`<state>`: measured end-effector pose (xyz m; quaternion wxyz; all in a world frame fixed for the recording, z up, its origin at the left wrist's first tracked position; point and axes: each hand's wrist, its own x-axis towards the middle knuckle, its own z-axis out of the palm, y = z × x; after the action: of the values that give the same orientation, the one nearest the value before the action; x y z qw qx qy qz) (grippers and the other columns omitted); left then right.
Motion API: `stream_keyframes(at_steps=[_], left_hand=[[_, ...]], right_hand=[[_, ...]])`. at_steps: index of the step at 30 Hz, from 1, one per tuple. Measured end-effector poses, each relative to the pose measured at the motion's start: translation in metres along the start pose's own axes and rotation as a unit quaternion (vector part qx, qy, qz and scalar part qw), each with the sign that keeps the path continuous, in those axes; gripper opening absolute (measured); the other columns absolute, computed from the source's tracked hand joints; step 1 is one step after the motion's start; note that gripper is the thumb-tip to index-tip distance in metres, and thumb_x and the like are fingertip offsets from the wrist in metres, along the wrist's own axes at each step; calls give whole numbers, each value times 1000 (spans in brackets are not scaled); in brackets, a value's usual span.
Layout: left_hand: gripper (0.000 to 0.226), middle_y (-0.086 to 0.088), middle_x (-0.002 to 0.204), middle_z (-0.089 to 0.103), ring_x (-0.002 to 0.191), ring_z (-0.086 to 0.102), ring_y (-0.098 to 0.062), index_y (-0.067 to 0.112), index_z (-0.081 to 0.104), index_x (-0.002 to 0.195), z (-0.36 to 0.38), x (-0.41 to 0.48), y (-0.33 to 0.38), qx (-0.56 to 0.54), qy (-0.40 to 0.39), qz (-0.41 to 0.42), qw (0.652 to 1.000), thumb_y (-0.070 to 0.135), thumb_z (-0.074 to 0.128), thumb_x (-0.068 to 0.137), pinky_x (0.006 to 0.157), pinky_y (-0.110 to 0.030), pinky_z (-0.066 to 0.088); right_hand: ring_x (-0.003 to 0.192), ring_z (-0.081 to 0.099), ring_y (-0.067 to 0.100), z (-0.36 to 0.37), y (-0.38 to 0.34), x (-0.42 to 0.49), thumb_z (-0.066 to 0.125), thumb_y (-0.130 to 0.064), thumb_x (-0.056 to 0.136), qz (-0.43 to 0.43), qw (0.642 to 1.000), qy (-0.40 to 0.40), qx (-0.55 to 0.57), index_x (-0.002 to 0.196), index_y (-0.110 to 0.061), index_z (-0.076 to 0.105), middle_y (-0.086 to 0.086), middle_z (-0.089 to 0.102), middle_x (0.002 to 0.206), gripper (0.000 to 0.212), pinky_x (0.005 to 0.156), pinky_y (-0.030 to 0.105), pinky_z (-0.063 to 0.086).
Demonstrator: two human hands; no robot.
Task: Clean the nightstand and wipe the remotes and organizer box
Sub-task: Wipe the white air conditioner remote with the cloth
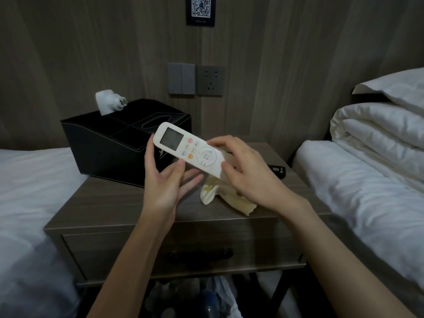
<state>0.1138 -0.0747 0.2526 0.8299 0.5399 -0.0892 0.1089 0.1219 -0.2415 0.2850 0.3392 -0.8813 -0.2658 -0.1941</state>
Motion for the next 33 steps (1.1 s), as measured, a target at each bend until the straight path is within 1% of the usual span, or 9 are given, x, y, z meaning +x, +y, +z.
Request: stream_keyframes(at_steps=[4, 7, 11, 13, 17, 20, 24, 27, 33], left_hand=[[68, -4, 111, 71, 101, 70, -21, 41, 24, 147, 5, 5, -3, -5, 15, 7, 1000, 5, 51, 97, 79, -31, 59], [63, -4, 108, 72, 101, 70, -19, 37, 27, 147, 9, 7, -1, 2, 3, 16, 1000, 8, 51, 97, 82, -30, 58], [56, -2, 112, 69, 100, 69, -9, 33, 29, 147, 18, 11, -12, 123, -14, 16, 992, 19, 51, 98, 86, -22, 55], [54, 1, 124, 63, 110, 62, -3, 31, 33, 144, 24, 9, -23, 207, -50, 18, 977, 24, 54, 96, 90, -15, 49], [55, 13, 148, 40, 144, 23, -10, 52, 37, 138, 31, 0, -43, 445, -181, 31, 877, 46, 60, 88, 117, -37, 23], [59, 25, 147, 34, 146, 9, -6, 59, 31, 138, 37, -4, -49, 549, -200, 58, 809, 55, 59, 86, 119, -44, -3], [39, 24, 121, 50, 121, 35, 5, 54, 52, 127, 35, -1, -53, 555, -181, 95, 806, 44, 57, 90, 119, -47, 13], [33, 21, 112, 54, 108, 38, 4, 52, 61, 118, 30, 2, -55, 535, -160, 105, 823, 35, 59, 90, 112, -44, 27], [34, 17, 108, 56, 102, 40, 5, 44, 66, 115, 10, 12, -48, 553, -116, 116, 817, 23, 61, 90, 106, -38, 34]], right_hand=[[123, 41, 5, 8, 9, -4, 62, -24, 92, -9, 999, -9, -34, 142, -14, 39, -3, 43, 137, 56, 98, 18, 36], [118, 45, 5, 1, 18, -4, 68, -26, 88, 17, 1000, -8, -10, 141, -18, 41, -3, 49, 133, 60, 87, 17, 41], [122, 46, 15, -26, 41, -4, 71, -22, 84, 68, 996, 32, -40, 139, -22, 47, -3, 54, 134, 60, 102, 29, 37], [123, 43, 18, -39, 57, -8, 70, -20, 84, 106, 989, 48, -85, 140, -23, 47, -2, 53, 136, 60, 100, 25, 32], [123, 43, 30, -48, 96, -16, 71, -17, 83, 184, 973, 61, -128, 140, -19, 48, 5, 54, 136, 61, 105, 33, 33], [126, 43, 32, -46, 114, -16, 71, -20, 83, 208, 969, 42, -123, 140, -19, 48, 5, 53, 138, 61, 107, 40, 36], [126, 44, 30, -44, 118, -2, 72, -22, 83, 199, 974, 15, -108, 139, -21, 50, 2, 56, 137, 60, 107, 42, 37], [130, 42, 30, -38, 116, 14, 73, -22, 81, 192, 978, -4, -80, 139, -23, 51, 0, 55, 137, 62, 109, 47, 36], [137, 29, 31, -18, 117, 35, 68, -24, 84, 212, 969, -39, -122, 141, -27, 47, 1, 53, 140, 61, 113, 47, 27]])
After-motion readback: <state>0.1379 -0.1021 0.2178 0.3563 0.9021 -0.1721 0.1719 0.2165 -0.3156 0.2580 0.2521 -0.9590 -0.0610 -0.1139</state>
